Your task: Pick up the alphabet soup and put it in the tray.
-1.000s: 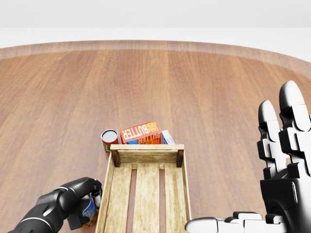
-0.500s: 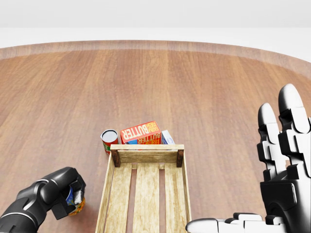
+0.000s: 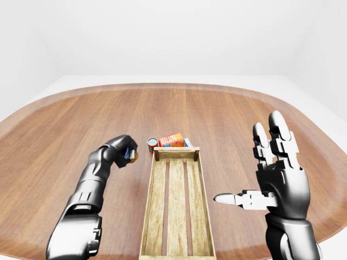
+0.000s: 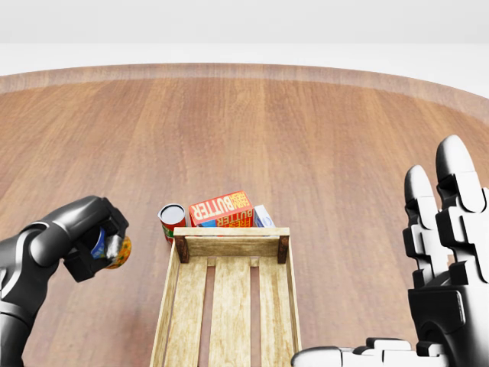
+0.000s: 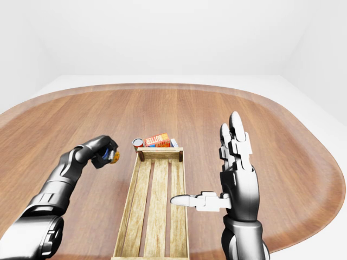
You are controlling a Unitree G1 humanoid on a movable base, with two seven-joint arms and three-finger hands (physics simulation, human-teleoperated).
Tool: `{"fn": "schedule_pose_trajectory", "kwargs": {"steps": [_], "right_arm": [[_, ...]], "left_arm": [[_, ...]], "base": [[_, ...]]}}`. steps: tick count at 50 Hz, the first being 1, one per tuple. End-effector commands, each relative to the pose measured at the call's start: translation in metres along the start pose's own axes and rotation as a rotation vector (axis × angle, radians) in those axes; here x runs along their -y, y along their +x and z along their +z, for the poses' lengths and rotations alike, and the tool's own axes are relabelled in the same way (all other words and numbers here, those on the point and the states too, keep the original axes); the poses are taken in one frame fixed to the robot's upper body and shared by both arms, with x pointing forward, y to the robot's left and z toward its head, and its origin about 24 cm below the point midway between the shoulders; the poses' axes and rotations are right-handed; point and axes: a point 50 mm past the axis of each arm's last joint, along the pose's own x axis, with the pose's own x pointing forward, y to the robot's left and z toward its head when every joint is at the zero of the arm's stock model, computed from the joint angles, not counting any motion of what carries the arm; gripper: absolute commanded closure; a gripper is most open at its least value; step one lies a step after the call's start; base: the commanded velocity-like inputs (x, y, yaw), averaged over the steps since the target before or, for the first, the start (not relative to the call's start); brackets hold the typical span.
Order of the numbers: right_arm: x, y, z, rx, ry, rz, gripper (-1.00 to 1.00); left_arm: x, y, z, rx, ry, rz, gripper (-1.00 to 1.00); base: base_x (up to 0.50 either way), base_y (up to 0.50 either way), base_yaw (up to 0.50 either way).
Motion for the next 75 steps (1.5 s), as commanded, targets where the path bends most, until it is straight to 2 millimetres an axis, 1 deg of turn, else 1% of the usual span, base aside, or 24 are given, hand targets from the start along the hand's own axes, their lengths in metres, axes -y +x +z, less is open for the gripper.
{"fn": "schedule_pose_trajectory", "kwargs": {"steps": [1,2,3,7,8,11,14,20,23,24,28,32,34,37,38,42,45,52,57,65,66,68,72,75], "right_arm": [[0.001,0.0,0.0,0.001,0.0,-0.003,-0.96],[0.001,0.0,0.0,0.001,0.0,-0.003,-0.96],[0.001,0.0,0.0,0.0,0.0,-0.002,-0.96],[0.001,0.0,0.001,0.003,0.0,-0.002,-0.96],[0.001,0.0,0.001,0.003,-0.001,0.0,-0.97],[0.001,0.0,0.002,0.009,-0.001,0.002,-0.96],[0.001,0.0,0.002,0.008,-0.002,0.002,-0.96],[0.002,0.0,0.003,0.013,-0.001,-0.001,-0.96],[0.002,0.001,0.002,0.011,-0.002,-0.001,-0.96],[0.001,0.001,0.001,0.007,0.0,0.001,-0.96],[0.001,0.0,0.001,0.005,0.001,0.0,-0.96],[0.001,0.0,0.001,0.007,0.001,0.0,-0.97],[0.001,0.0,0.001,0.003,0.002,0.0,-0.96],[0.002,0.0,0.001,0.005,0.002,-0.001,-0.96],[0.002,0.0,0.001,0.005,0.002,-0.002,-0.97],[0.002,0.001,0.0,0.005,0.002,-0.002,-0.96],[0.003,0.0,0.0,0.003,0.002,-0.003,-0.97],[0.003,0.0,0.0,0.002,0.003,-0.003,-0.96],[0.002,0.0,0.001,0.004,0.003,-0.001,-0.96],[0.003,0.0,0.002,0.006,0.004,-0.003,-0.96],[0.003,0.0,0.002,0.008,0.004,-0.002,-0.96],[0.002,0.0,0.003,0.01,0.003,-0.002,-0.96],[0.003,-0.001,0.003,0.01,0.002,-0.004,-0.96],[0.003,0.0,0.003,0.013,0.002,-0.006,-0.97]], "left_arm": [[-0.058,-0.048,0.055,0.287,0.076,0.09,0.92],[-0.064,-0.054,0.061,0.311,0.089,0.124,0.92],[-0.065,-0.056,0.063,0.324,0.093,0.137,0.92],[-0.078,-0.083,0.087,0.454,0.12,0.259,0.92],[-0.085,-0.091,0.095,0.477,0.136,0.302,0.92],[-0.097,-0.109,0.11,0.546,0.11,0.373,0.92],[-0.099,-0.118,0.119,0.585,0.085,0.398,0.92],[-0.104,-0.128,0.133,0.63,0.092,0.433,0.91],[-0.102,-0.132,0.14,0.65,0.097,0.442,0.92],[-0.099,-0.13,0.144,0.658,0.136,0.437,0.92],[-0.086,-0.129,0.157,0.682,0.186,0.425,0.92],[-0.08,-0.124,0.167,0.689,0.214,0.414,0.92],[-0.072,-0.117,0.174,0.688,0.243,0.382,0.92],[-0.064,-0.111,0.18,0.692,0.269,0.357,0.92],[-0.058,-0.109,0.183,0.697,0.286,0.338,0.92],[-0.05,-0.103,0.191,0.698,0.288,0.313,0.92],[-0.04,-0.097,0.195,0.693,0.289,0.272,0.92],[-0.018,-0.081,0.198,0.647,0.31,0.185,0.92],[-0.009,-0.076,0.2,0.636,0.313,0.153,0.92],[0.011,-0.057,0.188,0.549,0.333,0.05,0.92],[0.018,-0.052,0.185,0.542,0.316,0.014,0.92],[0.023,-0.05,0.184,0.552,0.288,-0.012,0.92],[0.035,-0.037,0.178,0.502,0.301,-0.092,0.92],[0.042,-0.031,0.177,0.492,0.289,-0.131,0.92]], "base": [[0.0,0.0,0.0],[0.0,0.0,0.0],[0.0,0.0,0.0],[0.0,0.0,0.0],[0.0,0.0,0.0],[0.0,0.0,0.0],[0.0,0.0,0.0],[0.0,0.0,0.0],[0.0,0.0,0.0],[0.0,0.0,0.0],[0.0,0.0,0.0],[0.0,0.0,0.0],[0.0,0.0,0.0],[0.0,0.0,0.0],[0.0,0.0,0.0],[0.0,0.0,0.0],[0.0,0.0,0.0],[0.0,0.0,0.0],[0.0,0.0,0.0],[0.0,0.0,0.0],[0.0,0.0,0.0],[0.0,0.0,0.0],[0.0,0.0,0.0],[0.0,0.0,0.0]]}}
